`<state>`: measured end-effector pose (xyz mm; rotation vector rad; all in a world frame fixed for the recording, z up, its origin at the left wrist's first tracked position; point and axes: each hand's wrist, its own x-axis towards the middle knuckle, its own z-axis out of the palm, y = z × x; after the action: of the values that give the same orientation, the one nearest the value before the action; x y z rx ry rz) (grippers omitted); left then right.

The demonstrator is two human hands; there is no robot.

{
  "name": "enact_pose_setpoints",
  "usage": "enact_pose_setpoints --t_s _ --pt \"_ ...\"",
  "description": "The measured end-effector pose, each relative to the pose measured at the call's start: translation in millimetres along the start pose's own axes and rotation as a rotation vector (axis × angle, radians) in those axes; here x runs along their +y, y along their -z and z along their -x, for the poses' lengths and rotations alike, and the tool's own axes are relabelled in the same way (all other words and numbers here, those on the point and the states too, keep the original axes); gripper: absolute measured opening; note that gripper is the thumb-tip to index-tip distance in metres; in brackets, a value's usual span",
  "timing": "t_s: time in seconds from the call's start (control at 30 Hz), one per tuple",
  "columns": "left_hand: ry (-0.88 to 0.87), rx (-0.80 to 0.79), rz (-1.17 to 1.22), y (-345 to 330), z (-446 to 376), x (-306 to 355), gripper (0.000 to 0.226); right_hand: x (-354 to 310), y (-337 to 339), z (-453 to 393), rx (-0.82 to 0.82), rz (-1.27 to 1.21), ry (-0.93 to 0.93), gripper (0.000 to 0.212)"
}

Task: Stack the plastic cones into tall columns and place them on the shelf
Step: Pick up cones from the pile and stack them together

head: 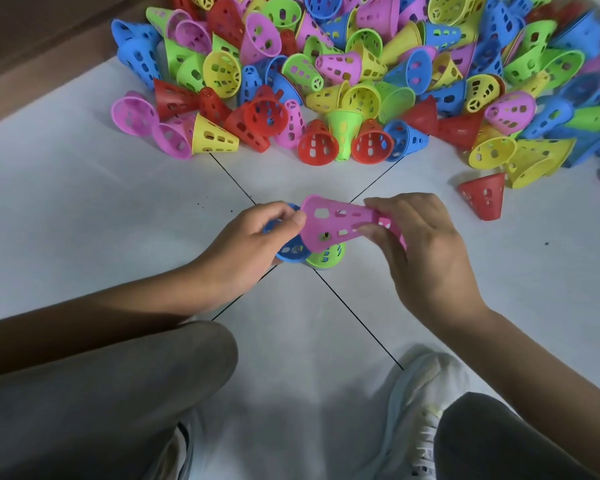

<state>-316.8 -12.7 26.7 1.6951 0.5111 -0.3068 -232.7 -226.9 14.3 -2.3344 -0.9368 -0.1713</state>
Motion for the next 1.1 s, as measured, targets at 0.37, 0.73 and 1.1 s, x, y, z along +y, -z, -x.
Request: enact_pose_setpoints --t_s 0.37,0.73,1.1 --pt "-0.127 0.08 -0.401 27 1 -14 0.075 16 4 -8 -0.142 0.185 0.118 0.023" --pt "-0.31 0.078 -0.563 19 -17 -10 0.076 13 12 -8 -0.095 -0.122 -0.314 0.025" --pt "-0.367 0.071 -0.603 -10 -36 -5 0.072 27 16 -14 0.248 -0.993 -0.852 0.026"
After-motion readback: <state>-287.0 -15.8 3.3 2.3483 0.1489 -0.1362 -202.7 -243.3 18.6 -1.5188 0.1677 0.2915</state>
